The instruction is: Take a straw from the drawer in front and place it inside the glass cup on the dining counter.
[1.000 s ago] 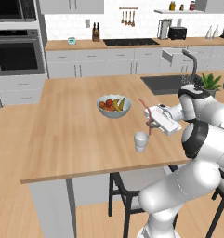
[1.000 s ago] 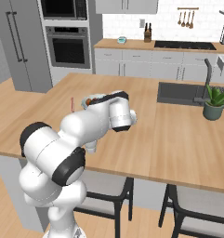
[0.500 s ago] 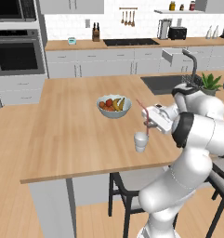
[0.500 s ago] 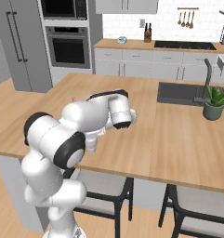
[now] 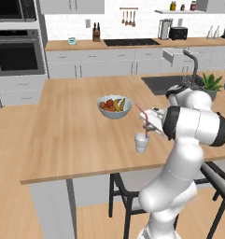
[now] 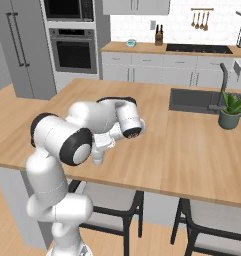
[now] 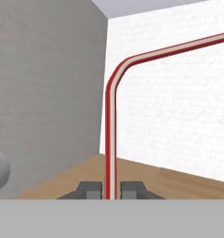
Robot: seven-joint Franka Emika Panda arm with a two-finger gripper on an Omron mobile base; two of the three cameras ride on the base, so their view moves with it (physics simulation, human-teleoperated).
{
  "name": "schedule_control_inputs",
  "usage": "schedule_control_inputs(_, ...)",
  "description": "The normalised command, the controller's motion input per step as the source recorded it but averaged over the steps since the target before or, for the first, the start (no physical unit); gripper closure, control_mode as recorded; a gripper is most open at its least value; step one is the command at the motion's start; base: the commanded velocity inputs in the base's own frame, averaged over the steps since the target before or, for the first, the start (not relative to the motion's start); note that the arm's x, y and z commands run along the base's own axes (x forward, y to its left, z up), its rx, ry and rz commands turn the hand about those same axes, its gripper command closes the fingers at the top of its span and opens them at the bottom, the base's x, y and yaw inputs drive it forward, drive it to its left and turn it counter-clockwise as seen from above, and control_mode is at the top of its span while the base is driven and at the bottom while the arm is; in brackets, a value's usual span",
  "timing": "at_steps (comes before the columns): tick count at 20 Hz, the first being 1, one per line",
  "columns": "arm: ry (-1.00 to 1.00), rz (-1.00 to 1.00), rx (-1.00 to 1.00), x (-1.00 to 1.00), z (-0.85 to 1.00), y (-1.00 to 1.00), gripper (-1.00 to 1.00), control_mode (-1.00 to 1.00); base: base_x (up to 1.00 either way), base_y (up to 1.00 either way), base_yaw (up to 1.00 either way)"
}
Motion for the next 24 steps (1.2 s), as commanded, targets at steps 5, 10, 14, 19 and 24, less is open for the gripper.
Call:
schedule_control_inputs(5,0.00,0.08,0.01,0.18,-0.14,0.00,1.00,-1.00,0.00,0.00,0.00)
schedule_control_inputs(10,-0.01,0.08,0.01,0.10,-0.15,0.00,1.00,-1.00,0.00,0.00,0.00)
schedule_control_inputs(14,0.00,0.07,0.00,0.01,-0.20,-0.01,1.00,-1.00,0.00,0.00,0.00)
schedule_control_inputs(19,-0.02,0.06,0.00,0.00,-0.16,-0.02,1.00,-1.00,0.00,0.00,0.00)
schedule_control_inputs(24,-0.06,0.05,0.00,0.00,-0.06,-0.05,1.00,-1.00,0.00,0.00,0.00)
